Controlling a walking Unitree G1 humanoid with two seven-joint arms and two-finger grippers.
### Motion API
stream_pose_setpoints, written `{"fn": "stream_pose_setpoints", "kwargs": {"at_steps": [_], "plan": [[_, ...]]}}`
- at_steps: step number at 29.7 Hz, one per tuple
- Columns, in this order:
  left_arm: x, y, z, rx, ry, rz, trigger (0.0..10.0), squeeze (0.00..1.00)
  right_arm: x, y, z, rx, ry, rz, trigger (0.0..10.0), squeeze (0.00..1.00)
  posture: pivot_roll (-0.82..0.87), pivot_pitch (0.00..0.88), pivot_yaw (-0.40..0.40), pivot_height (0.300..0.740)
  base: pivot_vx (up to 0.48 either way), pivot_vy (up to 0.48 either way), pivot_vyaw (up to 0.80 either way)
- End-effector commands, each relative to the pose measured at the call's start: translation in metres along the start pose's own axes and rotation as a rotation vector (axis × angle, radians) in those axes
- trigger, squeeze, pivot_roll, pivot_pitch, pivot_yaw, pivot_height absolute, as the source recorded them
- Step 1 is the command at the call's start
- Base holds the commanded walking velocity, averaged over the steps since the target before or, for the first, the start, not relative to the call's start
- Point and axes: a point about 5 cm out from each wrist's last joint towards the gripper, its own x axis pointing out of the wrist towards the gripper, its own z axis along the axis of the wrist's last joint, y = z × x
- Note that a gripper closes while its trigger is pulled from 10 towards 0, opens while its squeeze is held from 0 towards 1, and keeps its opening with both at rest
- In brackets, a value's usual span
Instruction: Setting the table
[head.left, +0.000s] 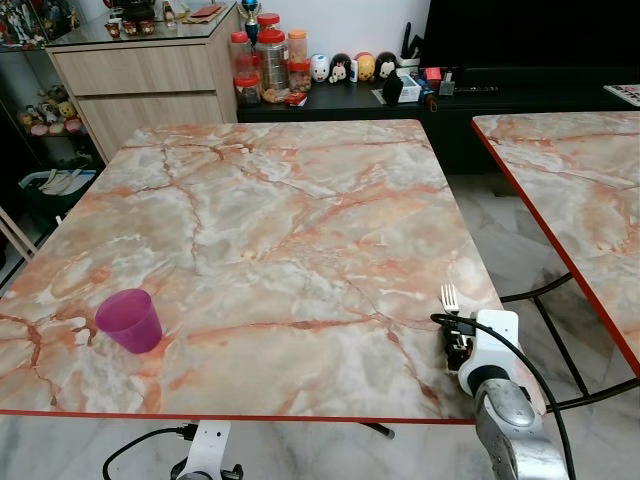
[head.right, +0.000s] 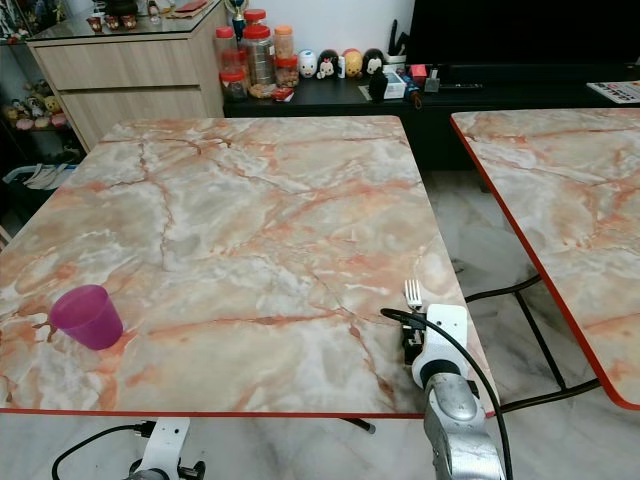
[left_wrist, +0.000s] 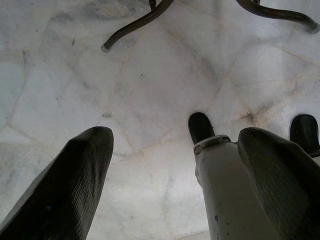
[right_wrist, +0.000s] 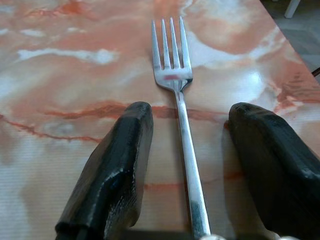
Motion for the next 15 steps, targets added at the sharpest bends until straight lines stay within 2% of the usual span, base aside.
{"fn": "stream_pose_setpoints", "kwargs": {"at_steps": [1,2,3,4,5,15], "plan": [[0.0001,0.0013,-0.0005,0.001,0.011,-0.002,10.0,0.00,0.0019,-0.0002,-0.0001,0.009,0.003,-0.009,10.0,0.00,-0.09,0.000,0.039,0.740,0.000,0.000,0.00],[0.0001,0.0013,-0.0005,0.001,0.011,-0.002,10.0,0.00,0.0022,0.0004,-0.0007,0.011,0.009,-0.002,6.7,0.00,-0.09,0.000,0.038,0.740,0.000,0.000,0.00],[0.0001,0.0013,-0.0005,0.001,0.011,-0.002,10.0,0.00,0.0022,0.0004,-0.0007,0.011,0.009,-0.002,6.7,0.00,-0.09,0.000,0.038,0.740,0.000,0.000,0.00],[0.0001,0.0013,-0.0004,0.001,0.011,-0.003,10.0,0.00,0.0024,0.0006,-0.0012,0.010,0.013,0.001,4.5,0.00,-0.09,0.000,0.038,0.740,0.000,0.000,0.00],[0.0001,0.0013,-0.0004,0.001,0.011,-0.003,10.0,0.00,0.0024,0.0005,-0.0013,0.010,0.014,0.000,0.0,0.00,-0.09,0.000,0.038,0.740,0.000,0.000,0.00],[0.0002,-0.0003,-0.0001,-0.001,0.012,-0.006,10.0,0.00,0.0054,0.0021,0.0016,0.010,0.004,0.013,0.0,0.00,-0.09,0.000,0.034,0.740,0.000,0.000,0.00]]}}
